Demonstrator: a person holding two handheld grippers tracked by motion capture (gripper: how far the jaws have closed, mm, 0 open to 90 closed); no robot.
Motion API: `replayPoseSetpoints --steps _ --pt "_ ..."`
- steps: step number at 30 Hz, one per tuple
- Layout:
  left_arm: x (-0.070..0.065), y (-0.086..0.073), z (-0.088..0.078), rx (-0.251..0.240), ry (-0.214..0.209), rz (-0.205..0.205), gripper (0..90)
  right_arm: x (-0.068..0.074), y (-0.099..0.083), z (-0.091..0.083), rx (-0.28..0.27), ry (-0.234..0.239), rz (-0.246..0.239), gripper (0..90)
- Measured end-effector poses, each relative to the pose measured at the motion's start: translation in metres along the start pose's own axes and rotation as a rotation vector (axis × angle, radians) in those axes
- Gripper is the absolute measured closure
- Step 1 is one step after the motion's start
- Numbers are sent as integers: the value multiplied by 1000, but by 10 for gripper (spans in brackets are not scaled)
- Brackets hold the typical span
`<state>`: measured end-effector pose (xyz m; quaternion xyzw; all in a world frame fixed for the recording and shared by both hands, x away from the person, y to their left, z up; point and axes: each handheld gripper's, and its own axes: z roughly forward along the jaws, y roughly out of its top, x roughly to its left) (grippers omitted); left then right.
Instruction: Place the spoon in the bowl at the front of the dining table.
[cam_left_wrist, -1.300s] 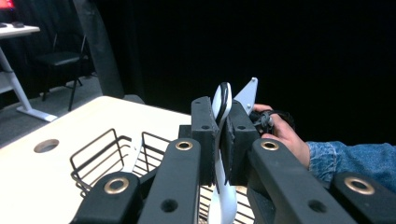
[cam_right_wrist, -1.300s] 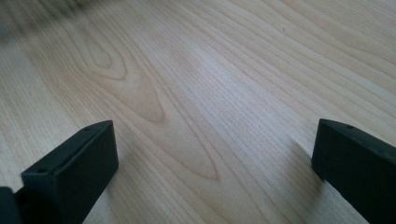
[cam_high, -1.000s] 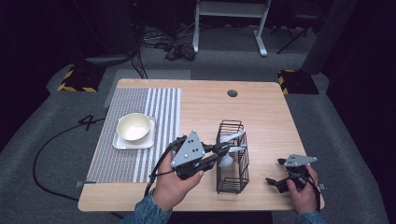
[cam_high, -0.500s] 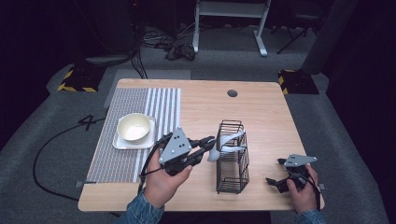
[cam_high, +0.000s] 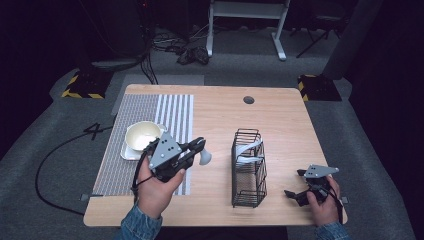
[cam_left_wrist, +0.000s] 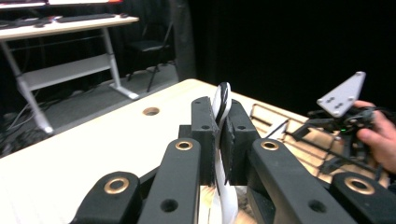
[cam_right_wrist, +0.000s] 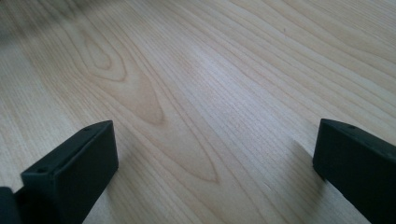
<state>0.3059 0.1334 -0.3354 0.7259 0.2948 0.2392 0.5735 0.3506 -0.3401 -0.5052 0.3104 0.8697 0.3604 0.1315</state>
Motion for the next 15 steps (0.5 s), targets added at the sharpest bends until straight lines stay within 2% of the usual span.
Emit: replayPoseSetpoints --steps 6,13,14,15 --pt "20 -5 -10 13 66 -29 849 0 0 0 0 0 -1 0" --pt "42 -9 -21 11 140 -42 849 0 0 0 0 1 0 0" --pt "47 -9 -25 13 164 -41 849 0 0 0 0 0 0 0" --pt "47 -9 -25 13 164 -41 848 0 0 0 0 0 0 0"
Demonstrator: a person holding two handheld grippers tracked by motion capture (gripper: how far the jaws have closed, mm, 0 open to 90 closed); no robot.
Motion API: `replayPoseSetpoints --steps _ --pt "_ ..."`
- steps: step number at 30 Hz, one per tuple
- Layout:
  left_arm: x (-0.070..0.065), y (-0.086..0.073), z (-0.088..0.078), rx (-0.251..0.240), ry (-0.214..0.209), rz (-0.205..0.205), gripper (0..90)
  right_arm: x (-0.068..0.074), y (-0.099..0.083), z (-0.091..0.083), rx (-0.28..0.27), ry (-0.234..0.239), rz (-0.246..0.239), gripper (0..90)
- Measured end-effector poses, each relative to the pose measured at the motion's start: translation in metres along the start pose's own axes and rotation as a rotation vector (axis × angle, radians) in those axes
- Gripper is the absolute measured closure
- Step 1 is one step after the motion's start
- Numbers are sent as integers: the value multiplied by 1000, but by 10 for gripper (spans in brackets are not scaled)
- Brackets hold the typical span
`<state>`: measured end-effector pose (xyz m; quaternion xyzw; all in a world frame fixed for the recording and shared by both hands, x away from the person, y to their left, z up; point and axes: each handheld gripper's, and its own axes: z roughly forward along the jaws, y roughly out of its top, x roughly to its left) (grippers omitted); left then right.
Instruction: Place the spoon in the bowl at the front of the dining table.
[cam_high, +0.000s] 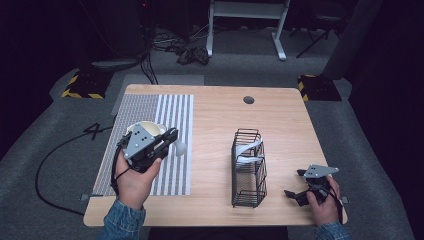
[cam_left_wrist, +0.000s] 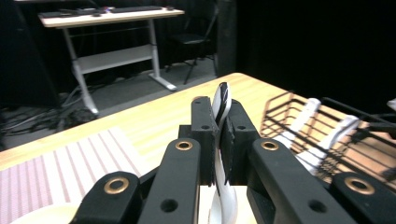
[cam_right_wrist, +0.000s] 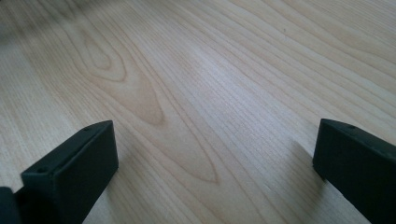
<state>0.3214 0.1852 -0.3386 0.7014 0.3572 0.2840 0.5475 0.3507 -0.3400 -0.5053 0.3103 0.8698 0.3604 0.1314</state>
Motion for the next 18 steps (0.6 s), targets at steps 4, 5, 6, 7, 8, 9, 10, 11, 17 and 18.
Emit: replayPoseSetpoints --steps 4,5,6,7,8,9,10,11,17,18 --pt "13 -1 -4 -3 43 -8 849 0 0 0 0 0 0 0" --pt "16 -2 -5 -5 53 -15 849 0 0 0 0 0 0 0" --pt "19 -3 -6 -7 62 -19 849 0 0 0 0 0 0 0" --pt "22 -4 -6 -8 73 -21 849 0 0 0 0 0 0 0" --pt "24 -4 -6 -7 85 -18 850 0 0 0 0 0 0 0" --pt "27 -5 -6 -7 97 -7 850 0 0 0 0 0 0 0" --pt "28 -5 -6 -11 111 -1 850 0 0 0 0 0 0 0" --pt "30 -5 -6 -13 124 3 850 0 0 0 0 0 0 0" --pt "48 -5 -6 -11 180 1 850 0 0 0 0 0 0 0" --pt "51 -6 -6 -10 188 -1 850 0 0 0 0 0 0 0"
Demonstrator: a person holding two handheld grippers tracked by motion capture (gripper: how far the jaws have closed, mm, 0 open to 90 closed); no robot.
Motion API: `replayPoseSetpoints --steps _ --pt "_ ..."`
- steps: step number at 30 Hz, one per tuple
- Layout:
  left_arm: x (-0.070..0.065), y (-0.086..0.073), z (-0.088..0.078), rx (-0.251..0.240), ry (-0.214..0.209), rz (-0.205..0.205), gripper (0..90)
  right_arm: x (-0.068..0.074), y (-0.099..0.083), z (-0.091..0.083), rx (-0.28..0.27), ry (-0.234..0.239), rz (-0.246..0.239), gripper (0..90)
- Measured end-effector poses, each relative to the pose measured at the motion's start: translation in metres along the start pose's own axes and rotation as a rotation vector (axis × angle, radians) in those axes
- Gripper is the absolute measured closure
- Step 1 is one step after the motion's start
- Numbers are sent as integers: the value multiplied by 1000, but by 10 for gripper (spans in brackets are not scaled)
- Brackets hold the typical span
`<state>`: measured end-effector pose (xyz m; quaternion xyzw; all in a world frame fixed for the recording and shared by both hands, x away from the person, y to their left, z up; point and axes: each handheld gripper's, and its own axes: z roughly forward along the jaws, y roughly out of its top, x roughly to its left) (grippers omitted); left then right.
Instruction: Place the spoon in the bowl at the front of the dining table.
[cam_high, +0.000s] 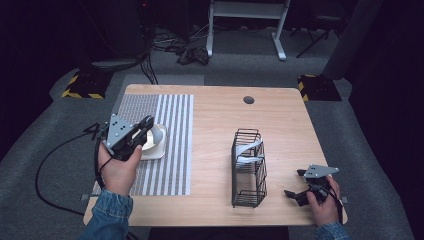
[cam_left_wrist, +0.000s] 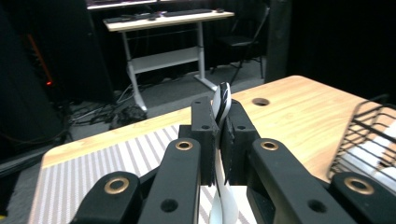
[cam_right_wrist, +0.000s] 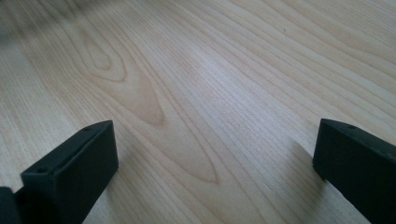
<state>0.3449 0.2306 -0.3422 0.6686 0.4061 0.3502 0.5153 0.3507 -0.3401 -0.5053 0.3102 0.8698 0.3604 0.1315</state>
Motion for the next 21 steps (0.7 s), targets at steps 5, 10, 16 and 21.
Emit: replayPoseSetpoints --steps 5,10,16,21 --pt "14 -2 1 0 41 -18 850 0 0 0 0 0 0 0" --pt "24 -6 3 5 88 -13 850 0 0 0 0 0 0 0" --pt "40 -12 9 9 132 -24 850 0 0 0 0 0 0 0" --pt "47 -15 15 12 156 -19 850 0 0 0 -2 -3 -1 4"
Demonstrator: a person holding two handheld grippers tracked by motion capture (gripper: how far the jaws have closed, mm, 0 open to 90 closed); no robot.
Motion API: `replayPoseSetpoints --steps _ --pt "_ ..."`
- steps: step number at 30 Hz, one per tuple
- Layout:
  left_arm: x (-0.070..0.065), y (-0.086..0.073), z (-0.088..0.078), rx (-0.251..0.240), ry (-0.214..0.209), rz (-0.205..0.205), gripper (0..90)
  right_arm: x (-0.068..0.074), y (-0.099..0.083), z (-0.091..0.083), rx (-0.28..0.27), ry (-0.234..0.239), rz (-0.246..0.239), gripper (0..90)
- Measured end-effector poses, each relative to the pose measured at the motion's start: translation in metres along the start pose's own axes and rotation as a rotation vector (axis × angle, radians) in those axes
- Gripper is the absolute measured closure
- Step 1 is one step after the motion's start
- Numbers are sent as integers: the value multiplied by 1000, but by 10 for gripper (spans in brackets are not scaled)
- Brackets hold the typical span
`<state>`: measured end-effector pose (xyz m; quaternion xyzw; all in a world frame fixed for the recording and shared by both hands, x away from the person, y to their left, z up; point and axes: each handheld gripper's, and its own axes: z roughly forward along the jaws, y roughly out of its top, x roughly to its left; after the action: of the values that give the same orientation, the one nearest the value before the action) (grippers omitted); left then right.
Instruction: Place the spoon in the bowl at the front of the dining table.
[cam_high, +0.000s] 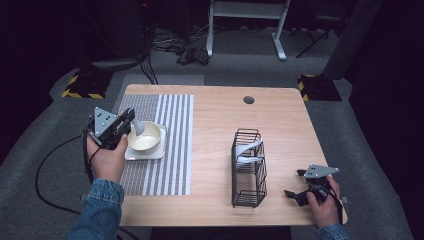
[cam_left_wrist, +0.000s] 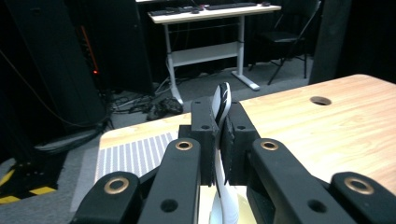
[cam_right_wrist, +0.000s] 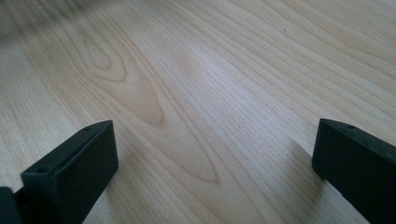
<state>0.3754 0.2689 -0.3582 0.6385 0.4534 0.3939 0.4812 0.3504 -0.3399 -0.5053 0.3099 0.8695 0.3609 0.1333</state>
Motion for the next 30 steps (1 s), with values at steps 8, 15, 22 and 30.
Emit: replayPoseSetpoints --steps 8,15,22,30 --pt "14 -15 22 41 43 -13 850 0 0 0 -1 -1 -1 4" --pt "24 -36 35 91 53 -56 850 0 0 0 0 -1 -1 4" --pt "28 -52 41 121 65 -92 849 0 0 0 -1 -2 -2 4" --pt "25 -63 49 136 72 -89 849 0 0 0 -1 -2 -2 4"
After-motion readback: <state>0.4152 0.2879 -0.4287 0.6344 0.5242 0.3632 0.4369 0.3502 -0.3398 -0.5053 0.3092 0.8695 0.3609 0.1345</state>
